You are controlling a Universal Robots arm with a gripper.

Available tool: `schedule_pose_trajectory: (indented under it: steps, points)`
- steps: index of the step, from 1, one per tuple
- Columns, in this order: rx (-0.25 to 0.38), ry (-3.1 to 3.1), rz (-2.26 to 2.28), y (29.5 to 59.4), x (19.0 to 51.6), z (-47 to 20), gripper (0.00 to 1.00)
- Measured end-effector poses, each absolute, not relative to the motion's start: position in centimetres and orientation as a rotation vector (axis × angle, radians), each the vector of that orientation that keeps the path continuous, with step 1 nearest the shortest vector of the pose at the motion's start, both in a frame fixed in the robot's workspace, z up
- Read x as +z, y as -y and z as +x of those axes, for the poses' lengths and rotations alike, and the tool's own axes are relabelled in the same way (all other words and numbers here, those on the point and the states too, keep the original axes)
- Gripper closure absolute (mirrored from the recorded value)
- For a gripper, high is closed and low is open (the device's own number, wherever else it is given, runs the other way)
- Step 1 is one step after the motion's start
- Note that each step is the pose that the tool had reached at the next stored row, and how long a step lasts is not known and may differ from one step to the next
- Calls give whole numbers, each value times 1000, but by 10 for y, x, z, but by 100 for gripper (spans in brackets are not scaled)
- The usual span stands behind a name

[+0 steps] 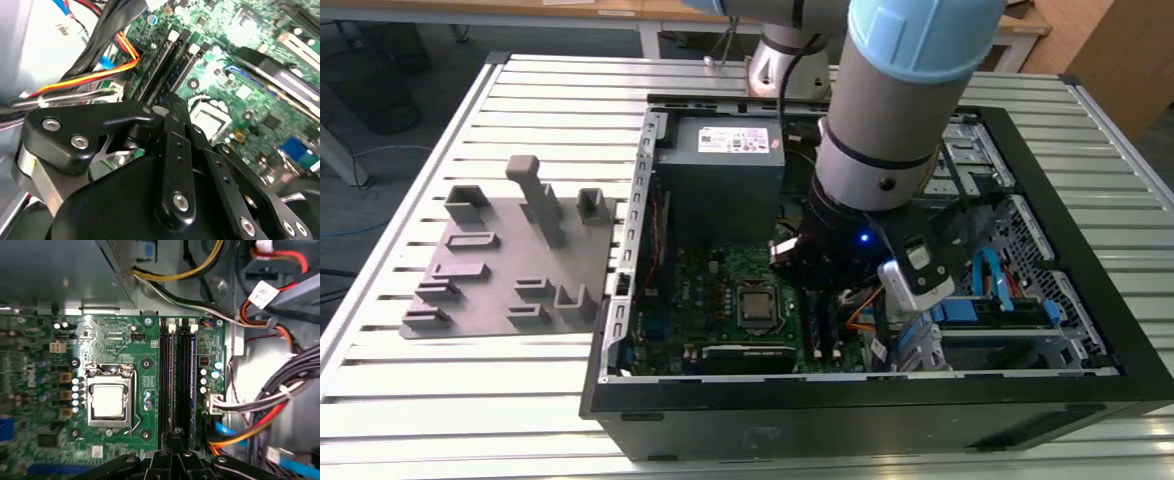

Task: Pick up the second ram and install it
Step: 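Press down the second ram until it locks into place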

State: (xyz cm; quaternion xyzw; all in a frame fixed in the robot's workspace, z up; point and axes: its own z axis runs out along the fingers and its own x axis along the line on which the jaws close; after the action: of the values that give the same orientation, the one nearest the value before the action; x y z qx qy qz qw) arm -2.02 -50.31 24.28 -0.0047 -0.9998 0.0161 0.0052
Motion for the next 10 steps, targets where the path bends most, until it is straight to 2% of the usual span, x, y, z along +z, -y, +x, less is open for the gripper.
schedule_pose_trajectory:
  steps: [10]
  points:
    - [48,3131,-15,503,276,-20,89]
